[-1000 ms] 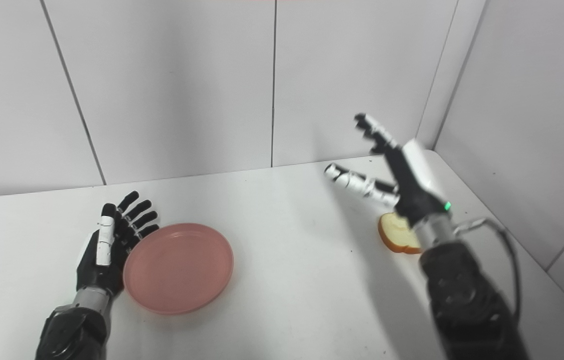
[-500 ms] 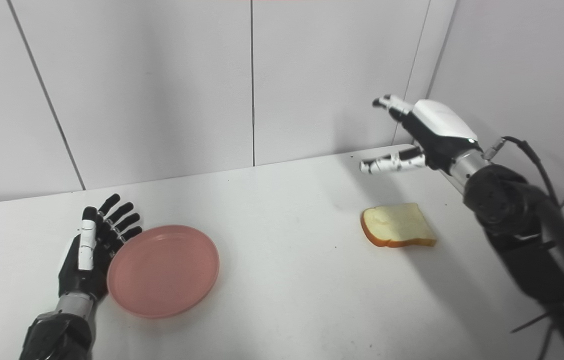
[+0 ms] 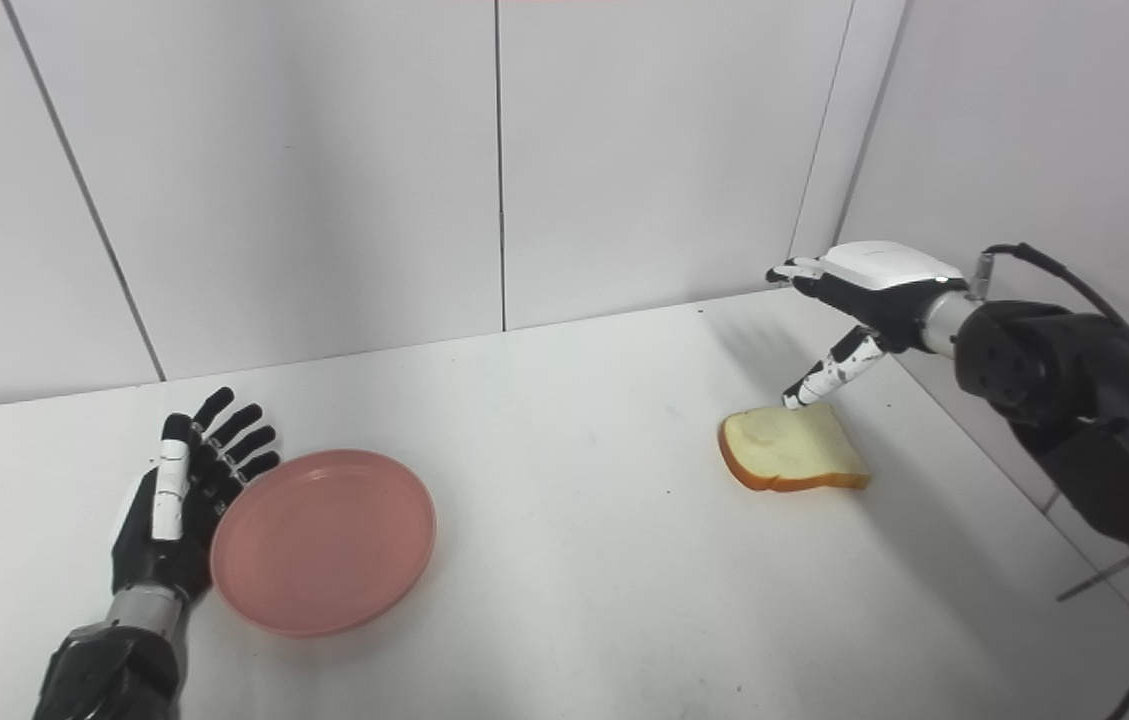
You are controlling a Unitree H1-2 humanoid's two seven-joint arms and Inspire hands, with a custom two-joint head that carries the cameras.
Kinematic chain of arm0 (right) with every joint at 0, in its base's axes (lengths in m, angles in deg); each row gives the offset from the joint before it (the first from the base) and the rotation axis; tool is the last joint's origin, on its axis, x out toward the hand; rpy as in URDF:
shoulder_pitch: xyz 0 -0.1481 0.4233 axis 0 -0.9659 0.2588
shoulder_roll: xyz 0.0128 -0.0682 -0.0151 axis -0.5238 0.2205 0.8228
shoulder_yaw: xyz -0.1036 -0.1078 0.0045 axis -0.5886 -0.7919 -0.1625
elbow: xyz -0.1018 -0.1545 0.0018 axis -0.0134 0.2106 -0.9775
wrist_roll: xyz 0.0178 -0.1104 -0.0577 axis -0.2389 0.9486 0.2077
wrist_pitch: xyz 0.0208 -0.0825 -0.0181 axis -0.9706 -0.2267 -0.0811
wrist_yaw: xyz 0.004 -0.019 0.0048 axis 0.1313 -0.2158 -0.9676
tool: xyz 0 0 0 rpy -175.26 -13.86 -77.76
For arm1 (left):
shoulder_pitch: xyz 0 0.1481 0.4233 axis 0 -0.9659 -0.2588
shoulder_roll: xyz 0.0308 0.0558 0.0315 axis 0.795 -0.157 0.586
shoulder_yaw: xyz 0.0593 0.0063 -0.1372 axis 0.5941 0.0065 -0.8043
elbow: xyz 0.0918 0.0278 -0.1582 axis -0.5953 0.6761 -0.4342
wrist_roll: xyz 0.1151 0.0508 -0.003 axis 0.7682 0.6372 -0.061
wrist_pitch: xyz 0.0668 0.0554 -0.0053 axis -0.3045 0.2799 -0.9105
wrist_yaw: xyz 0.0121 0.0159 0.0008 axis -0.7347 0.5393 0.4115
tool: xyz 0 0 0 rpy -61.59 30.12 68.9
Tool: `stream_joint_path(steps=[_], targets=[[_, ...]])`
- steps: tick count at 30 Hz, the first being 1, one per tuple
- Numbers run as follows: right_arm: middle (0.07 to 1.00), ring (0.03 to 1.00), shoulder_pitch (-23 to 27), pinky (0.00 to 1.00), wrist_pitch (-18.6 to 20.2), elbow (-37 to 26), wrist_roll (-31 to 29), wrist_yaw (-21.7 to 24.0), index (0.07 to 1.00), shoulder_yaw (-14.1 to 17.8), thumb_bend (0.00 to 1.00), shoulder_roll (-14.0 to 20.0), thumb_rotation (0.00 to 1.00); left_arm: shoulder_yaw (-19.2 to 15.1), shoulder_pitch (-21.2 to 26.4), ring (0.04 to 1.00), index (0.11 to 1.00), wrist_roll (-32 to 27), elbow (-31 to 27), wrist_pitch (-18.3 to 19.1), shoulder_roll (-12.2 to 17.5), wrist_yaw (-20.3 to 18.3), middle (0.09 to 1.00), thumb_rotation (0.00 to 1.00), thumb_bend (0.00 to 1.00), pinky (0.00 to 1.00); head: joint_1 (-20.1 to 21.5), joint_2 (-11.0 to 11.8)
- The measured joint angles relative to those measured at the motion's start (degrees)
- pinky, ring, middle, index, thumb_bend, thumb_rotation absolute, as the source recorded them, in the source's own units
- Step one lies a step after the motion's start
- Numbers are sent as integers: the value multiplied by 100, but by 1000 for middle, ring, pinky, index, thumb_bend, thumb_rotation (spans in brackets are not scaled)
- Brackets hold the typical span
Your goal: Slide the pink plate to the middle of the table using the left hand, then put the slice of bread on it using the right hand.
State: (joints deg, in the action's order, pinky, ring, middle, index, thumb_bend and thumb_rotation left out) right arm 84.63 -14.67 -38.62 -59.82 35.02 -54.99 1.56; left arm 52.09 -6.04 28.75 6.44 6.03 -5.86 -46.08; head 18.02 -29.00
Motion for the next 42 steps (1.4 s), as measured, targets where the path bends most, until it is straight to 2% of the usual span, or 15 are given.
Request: stream_joint_path(steps=[8, 17, 23, 32, 36, 40, 42], targets=[[1000, 1000, 152, 1000, -64, 223, 229, 282, 965, -326, 1000, -167, 423, 2, -11, 788, 853, -3, -36, 30, 6, -4, 829, 830, 849, 738, -9, -35], [1000, 1000, 330, 1000, -63, 597, 384, 379, 972, -481, 1000, -420, 421, 13, -28, 787, 851, -2, -78, 62, 18, -40, 833, 824, 834, 729, -26, -79], [995, 1000, 486, 1000, -69, 868, 384, 559, 956, -598, 1000, -538, 377, 32, -63, 791, 859, 1, -187, 193, 32, -40, 842, 826, 826, 713, -18, -123], [1000, 1000, 811, 1000, -64, 1214, 940, 888, 959, -1228, 1000, -746, 355, 50, -72, 787, 860, 3, -192, 199, 36, -47, 839, 829, 831, 704, -26, -176], [1000, 997, 910, 986, -63, 1363, 981, 993, 960, -1250, 1000, -783, 400, 61, -78, 788, 863, 5, -216, 207, 37, -47, 839, 829, 826, 710, -35, -193], [998, 976, 998, 933, -68, 1621, 963, 1036, 958, -1253, 1000, -843, 408, 60, -79, 785, 848, 5, -217, 209, 37, -47, 832, 824, 832, 687, -53, -211], [996, 975, 999, 939, -68, 1652, 965, 1071, 962, -1286, 1000, -872, 406, 59, -89, 789, 853, 5, -241, 225, 37, -46, 835, 825, 822, 703, -62, -229]])
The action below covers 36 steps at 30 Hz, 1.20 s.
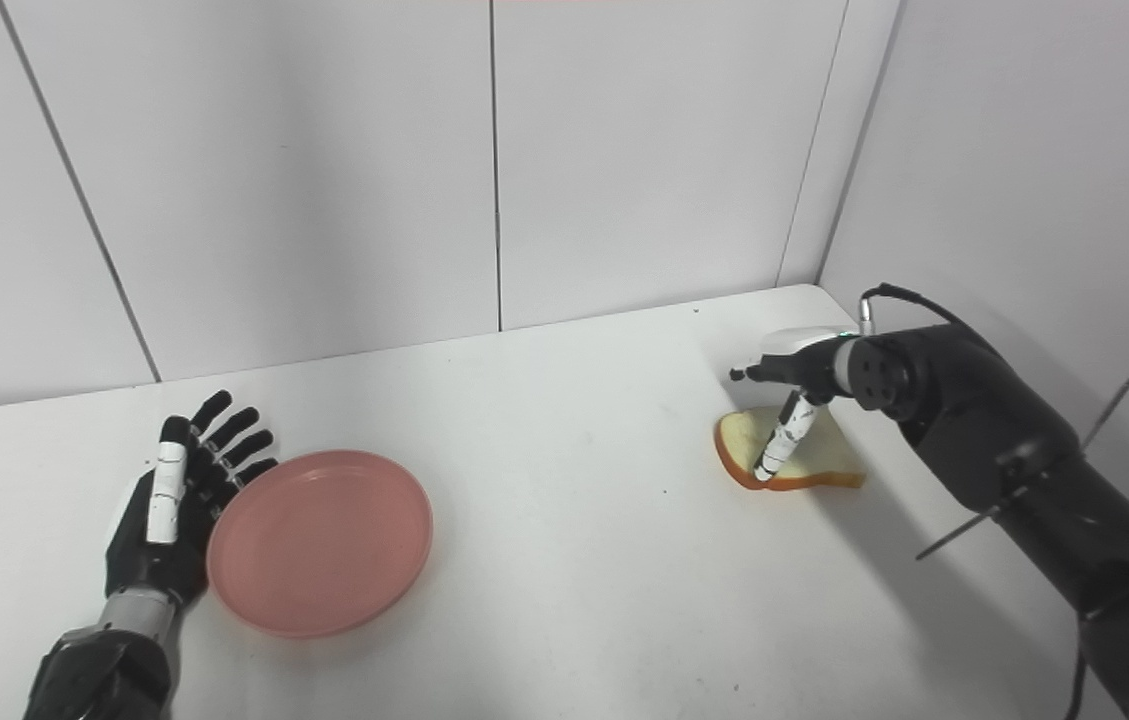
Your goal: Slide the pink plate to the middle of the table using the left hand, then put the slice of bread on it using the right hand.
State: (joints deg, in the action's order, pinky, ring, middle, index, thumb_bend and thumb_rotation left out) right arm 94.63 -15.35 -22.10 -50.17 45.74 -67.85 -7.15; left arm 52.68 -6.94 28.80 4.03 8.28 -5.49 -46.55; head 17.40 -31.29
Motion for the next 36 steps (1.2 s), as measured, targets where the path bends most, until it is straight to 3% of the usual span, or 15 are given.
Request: stream_joint_path(steps=[5, 13, 17, 21, 26, 32, 36], targets=[[1000, 992, 20, 995, 3, 85, 165, 66, 964, -139, 1000, -51, 398, -1, -38, 788, 863, 0, -72, 44, 6, 0, 836, 826, 818, 725, -9, -18], [1000, 991, 150, 999, -64, 417, 273, 23, 961, -186, 1000, -79, 391, 0, -43, 788, 855, -1, -98, 113, 25, -2, 829, 825, 823, 719, 18, -44], [992, 969, 198, 883, -213, 557, 210, 19, 967, -183, 1000, -71, 429, -1, -39, 785, 855, -2, -75, 113, 29, -13, 832, 825, 821, 712, 18, -35], [983, 958, 235, 870, -401, 700, 209, -4, 968, -206, 1000, -49, 482, -4, -39, 784, 854, -2, -72, 113, 46, -43, 833, 823, 825, 708, 0, -53], [997, 978, 245, 971, -461, 757, 221, -101, 944, -219, 1000, -42, 475, -3, -40, 791, 858, -3, -83, 120, 51, -64, 835, 825, 815, 716, 9, -88], [979, 957, 246, 897, -542, 846, 182, -276, 911, -207, 1000, -38, 464, -5, -32, 783, 844, -3, -69, 153, 52, -69, 832, 820, 817, 684, 9, -88], [917, 909, 120, 817, -580, 899, 64, -628, 826, -8, 1000, -56, 356, -11, -29, 785, 850, -7, -68, 153, 49, -75, 834, 813, 815, 686, 0, -105]])
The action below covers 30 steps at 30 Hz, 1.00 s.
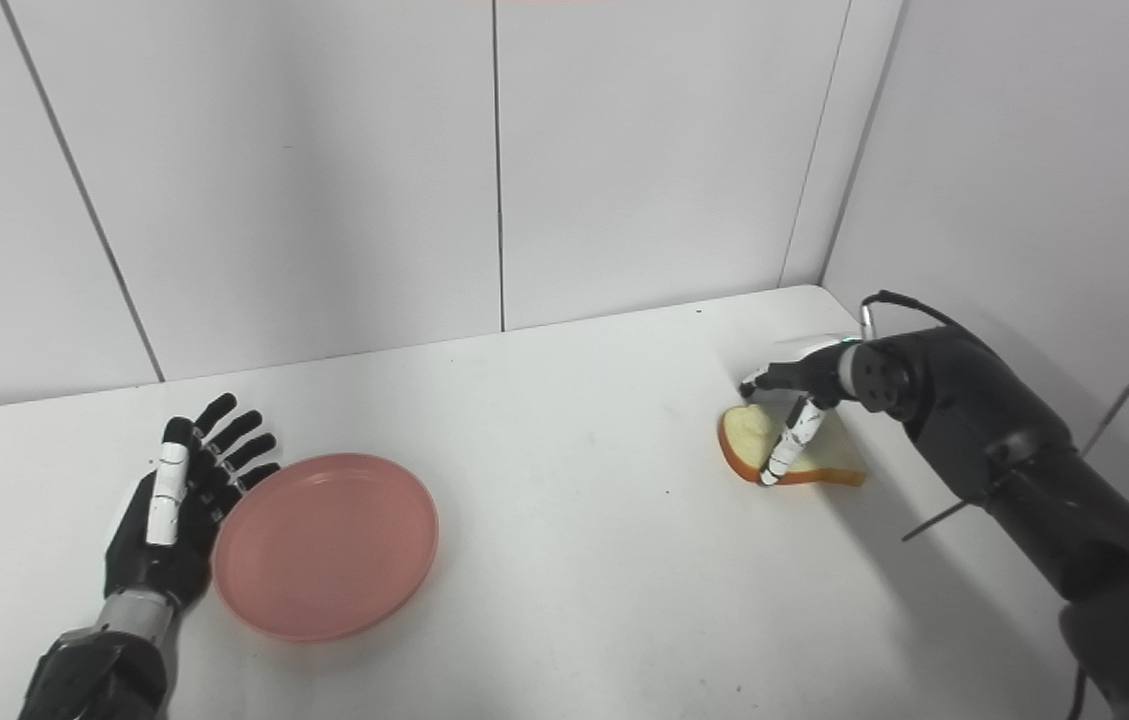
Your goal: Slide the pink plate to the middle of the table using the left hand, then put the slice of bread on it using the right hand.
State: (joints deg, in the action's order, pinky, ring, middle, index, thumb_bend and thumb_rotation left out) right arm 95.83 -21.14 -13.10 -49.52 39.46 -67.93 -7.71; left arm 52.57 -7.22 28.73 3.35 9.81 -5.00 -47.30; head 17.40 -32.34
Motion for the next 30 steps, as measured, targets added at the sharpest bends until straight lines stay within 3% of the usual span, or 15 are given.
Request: stream_joint_path(steps=[3, 8, 19, 30], targets=[[844, 785, -183, 680, 0, 0, -132, -373, 771, 197, 1000, -53, 238, -7, -5, 783, 857, 0, -18, 2, 5, 0, 835, 815, 817, 695, -9, -9], [705, 626, -356, 552, -105, -3, -181, -927, 698, 301, 1000, -98, 170, -3, -6, 779, 857, 0, -43, 14, 13, 0, 832, 817, 815, 690, 0, -44], [635, 570, -591, 492, -397, -75, 83, -1729, 617, 199, 988, -63, 190, -4, -7, 753, 844, 2, -25, 28, 26, 1, 821, 813, 814, 656, 0, -62], [633, 571, -666, 497, -494, -181, 119, -1750, 631, 160, 981, 21, 230, 9, -17, 748, 839, 7, -80, 69, 24, 17, 819, 812, 815, 657, -35, -97]])
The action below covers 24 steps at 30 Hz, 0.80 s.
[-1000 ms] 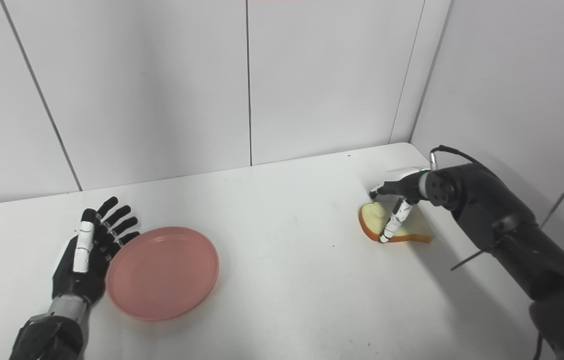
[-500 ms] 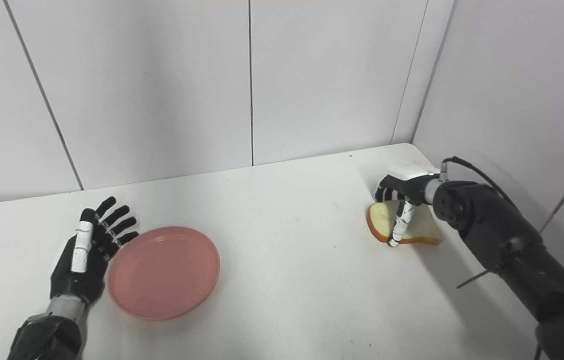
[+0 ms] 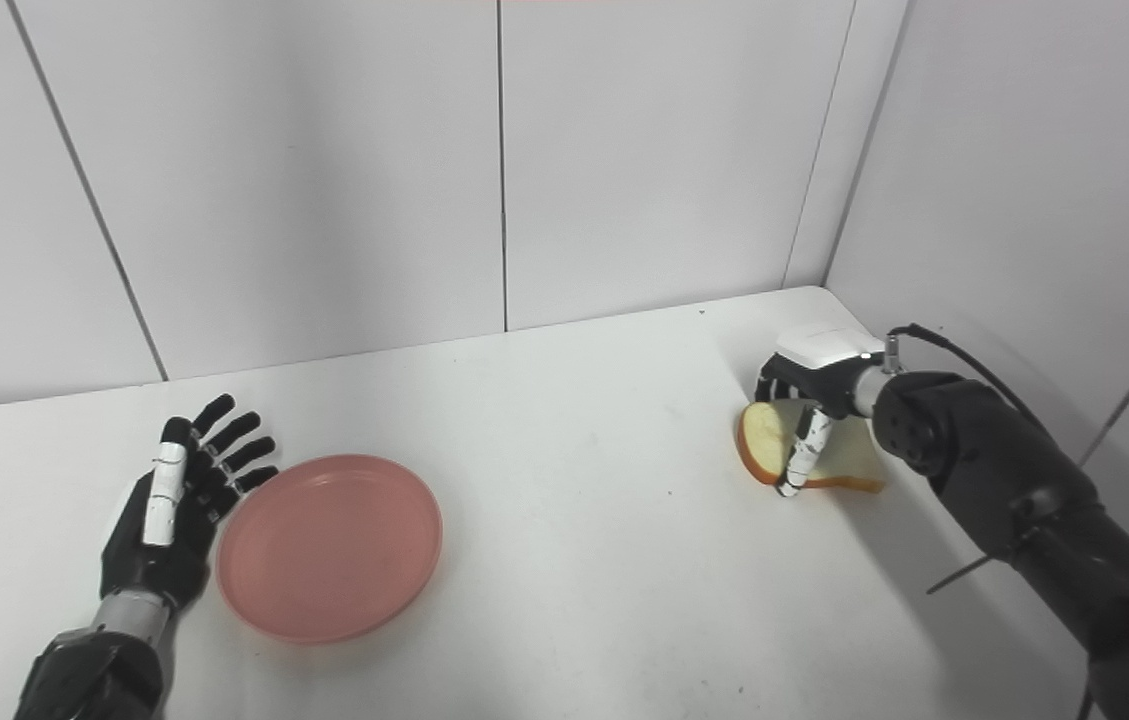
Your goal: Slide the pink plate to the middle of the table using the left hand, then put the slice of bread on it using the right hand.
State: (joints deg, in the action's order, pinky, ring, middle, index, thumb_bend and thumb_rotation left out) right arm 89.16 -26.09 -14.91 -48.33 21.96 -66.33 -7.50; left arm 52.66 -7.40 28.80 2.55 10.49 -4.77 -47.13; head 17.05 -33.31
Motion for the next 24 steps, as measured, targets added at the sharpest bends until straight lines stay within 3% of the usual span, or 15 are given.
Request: stream_joint_path(steps=[3, 7, 12, 19, 24], targets=[[635, 576, -28, 511, 1, -216, 7, 153, 632, 1, 981, 20, 228, 3, 0, 746, 842, 1, 8, 0, 1, 0, 821, 812, 819, 659, -9, 0], [604, 524, -45, 451, -37, -437, -22, 356, 622, 1, 1000, 20, 222, 4, 4, 744, 843, 4, 23, 0, 1, 11, 816, 817, 807, 653, -35, 9], [623, 540, 36, 462, -38, -1012, -101, 863, 640, 5, 1000, -2, 198, 11, 5, 739, 848, 5, 25, -1, -7, 15, 811, 818, 807, 652, -88, 26], [624, 514, 736, 416, -13, -2056, -86, 1498, 633, 35, 981, -173, 129, 41, 15, 726, 847, 35, 11, -1, -122, 141, 810, 822, 815, 653, -290, 26], [655, 558, 1072, 465, -14, -2235, -23, 1865, 648, -55, 961, -465, 171, 121, 6, 726, 849, 126, -11, -1, -196, 206, 821, 834, 813, 675, -607, 17]])
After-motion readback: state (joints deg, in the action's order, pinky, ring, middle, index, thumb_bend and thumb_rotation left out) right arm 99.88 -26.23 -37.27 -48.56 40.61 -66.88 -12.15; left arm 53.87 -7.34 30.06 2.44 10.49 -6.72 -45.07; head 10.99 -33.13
